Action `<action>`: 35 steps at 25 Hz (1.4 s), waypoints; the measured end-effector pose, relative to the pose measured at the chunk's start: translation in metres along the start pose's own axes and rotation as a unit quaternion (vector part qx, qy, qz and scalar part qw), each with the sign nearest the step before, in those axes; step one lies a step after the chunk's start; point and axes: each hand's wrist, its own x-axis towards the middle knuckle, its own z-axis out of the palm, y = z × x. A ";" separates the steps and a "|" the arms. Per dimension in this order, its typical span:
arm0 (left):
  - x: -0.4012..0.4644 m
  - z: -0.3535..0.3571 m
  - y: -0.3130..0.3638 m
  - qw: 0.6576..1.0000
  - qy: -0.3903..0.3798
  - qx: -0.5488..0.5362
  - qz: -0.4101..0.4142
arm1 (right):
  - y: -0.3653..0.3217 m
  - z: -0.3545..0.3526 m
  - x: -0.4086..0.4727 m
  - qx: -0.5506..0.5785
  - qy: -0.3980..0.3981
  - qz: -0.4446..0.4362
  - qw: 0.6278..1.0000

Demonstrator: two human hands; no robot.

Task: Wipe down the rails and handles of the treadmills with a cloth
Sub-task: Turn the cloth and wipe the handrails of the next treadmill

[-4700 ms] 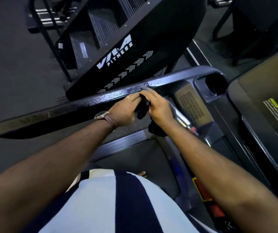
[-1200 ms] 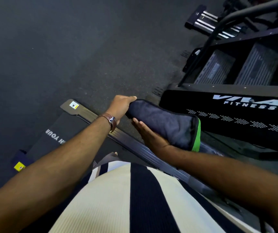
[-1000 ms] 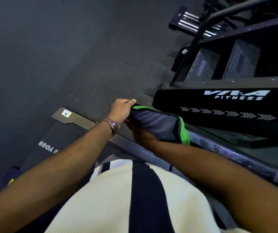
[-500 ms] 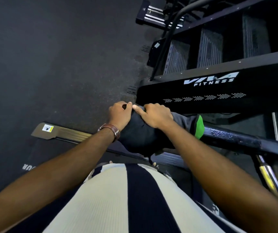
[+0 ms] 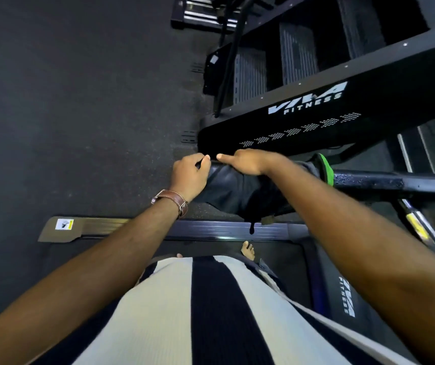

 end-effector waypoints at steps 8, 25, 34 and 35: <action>0.023 0.012 0.044 0.936 -0.197 0.218 0.195 | 0.027 0.112 -0.038 0.228 0.623 0.142 0.735; 0.021 0.035 0.056 0.917 -0.176 0.267 0.237 | 0.045 0.130 -0.044 0.098 0.593 0.096 0.793; 0.021 0.058 0.080 0.927 -0.180 0.278 0.176 | 0.108 0.042 -0.081 -0.162 0.440 -0.009 0.883; 0.021 0.064 0.087 0.923 -0.201 0.267 0.191 | 0.124 0.034 -0.092 -0.188 0.399 -0.043 0.896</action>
